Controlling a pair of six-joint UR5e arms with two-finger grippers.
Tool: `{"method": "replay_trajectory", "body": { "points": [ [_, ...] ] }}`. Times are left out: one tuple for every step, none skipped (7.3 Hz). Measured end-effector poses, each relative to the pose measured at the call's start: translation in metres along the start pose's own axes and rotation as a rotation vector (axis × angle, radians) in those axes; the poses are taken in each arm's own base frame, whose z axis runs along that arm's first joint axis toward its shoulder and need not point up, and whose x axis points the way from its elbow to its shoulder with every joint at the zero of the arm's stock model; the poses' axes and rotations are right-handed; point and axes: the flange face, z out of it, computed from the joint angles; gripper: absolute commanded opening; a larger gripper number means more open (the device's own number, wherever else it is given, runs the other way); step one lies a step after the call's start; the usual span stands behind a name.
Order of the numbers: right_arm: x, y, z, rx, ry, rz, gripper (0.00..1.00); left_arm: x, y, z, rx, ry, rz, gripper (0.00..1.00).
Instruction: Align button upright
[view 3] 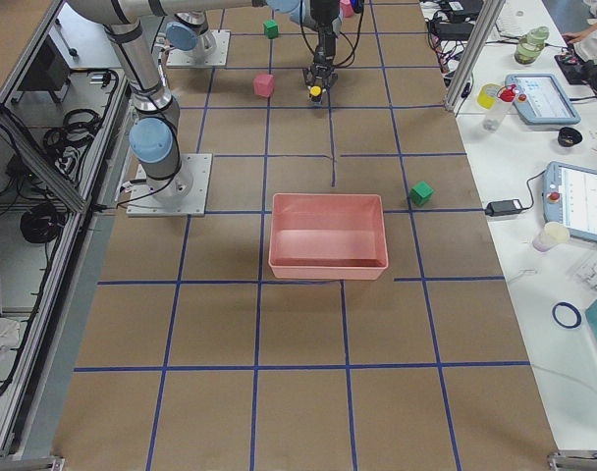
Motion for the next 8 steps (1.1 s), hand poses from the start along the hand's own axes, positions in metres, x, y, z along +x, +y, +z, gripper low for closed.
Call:
{"method": "replay_trajectory", "body": {
  "points": [
    [0.000,0.000,0.000,0.000,0.000,0.000,1.00,-0.001,-0.001,0.000,0.001,-0.004,-0.007,1.00],
    [0.000,0.000,0.000,0.000,0.000,0.001,1.00,0.000,0.000,0.000,0.007,-0.006,-0.006,1.00],
    [0.000,0.000,0.000,0.000,0.000,0.000,1.00,0.000,0.001,-0.002,0.014,-0.007,-0.003,1.00],
    [0.000,0.000,0.000,0.000,0.000,0.000,1.00,0.000,0.002,-0.003,0.028,-0.009,0.001,1.00],
    [0.000,0.000,0.000,0.000,0.000,0.001,1.00,-0.001,0.002,-0.006,0.076,-0.019,0.012,1.00],
    [0.000,0.000,0.000,0.000,-0.001,0.001,1.00,0.001,0.003,-0.015,0.173,-0.032,0.042,1.00],
    [0.000,0.000,0.000,0.000,-0.001,0.001,1.00,0.010,0.011,-0.030,0.285,-0.034,0.089,1.00],
    [0.000,0.000,0.000,0.000,-0.002,0.000,1.00,0.023,0.025,-0.051,0.394,-0.024,0.145,1.00]
  ]
}}
